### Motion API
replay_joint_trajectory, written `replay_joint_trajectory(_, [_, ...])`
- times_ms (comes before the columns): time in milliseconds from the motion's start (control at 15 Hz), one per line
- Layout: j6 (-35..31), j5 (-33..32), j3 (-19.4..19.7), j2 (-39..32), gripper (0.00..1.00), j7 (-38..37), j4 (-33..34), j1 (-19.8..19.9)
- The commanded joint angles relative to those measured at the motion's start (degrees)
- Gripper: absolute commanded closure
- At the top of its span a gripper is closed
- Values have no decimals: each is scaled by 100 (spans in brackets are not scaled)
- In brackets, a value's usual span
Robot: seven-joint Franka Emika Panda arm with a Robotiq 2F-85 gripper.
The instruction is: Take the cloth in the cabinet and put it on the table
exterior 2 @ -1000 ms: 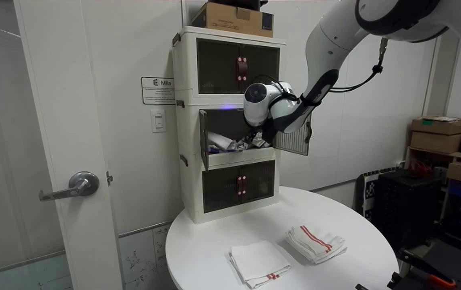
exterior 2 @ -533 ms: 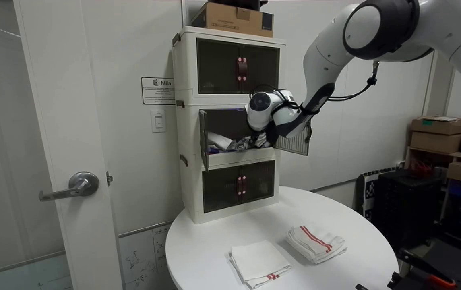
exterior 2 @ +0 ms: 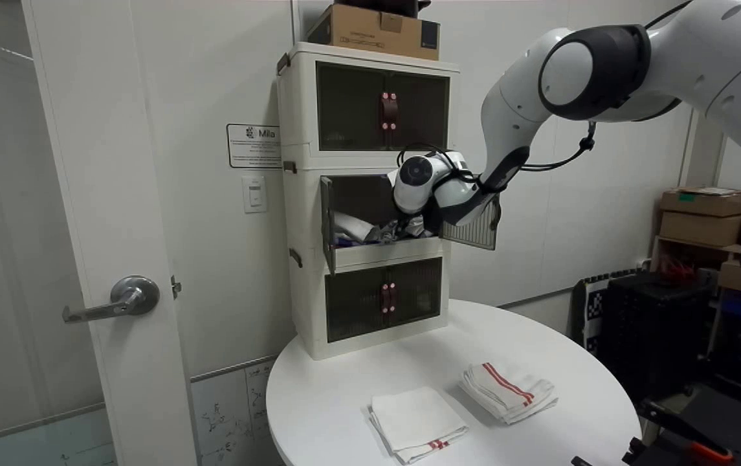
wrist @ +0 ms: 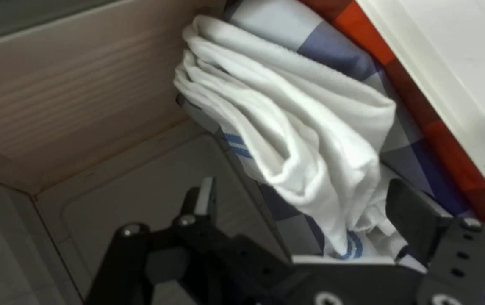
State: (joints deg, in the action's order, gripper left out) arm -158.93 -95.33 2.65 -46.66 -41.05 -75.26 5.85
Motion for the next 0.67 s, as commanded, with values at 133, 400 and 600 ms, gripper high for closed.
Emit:
replay_joint_trajectory(133, [-163,-47,7,-695,14,425,822,100])
replay_joint_trajectory(400, [-123,-36,-14,-874,48,452,1118,107])
replay_joint_trajectory(600, [-74,-11,-18,-974,73,394,1258,111])
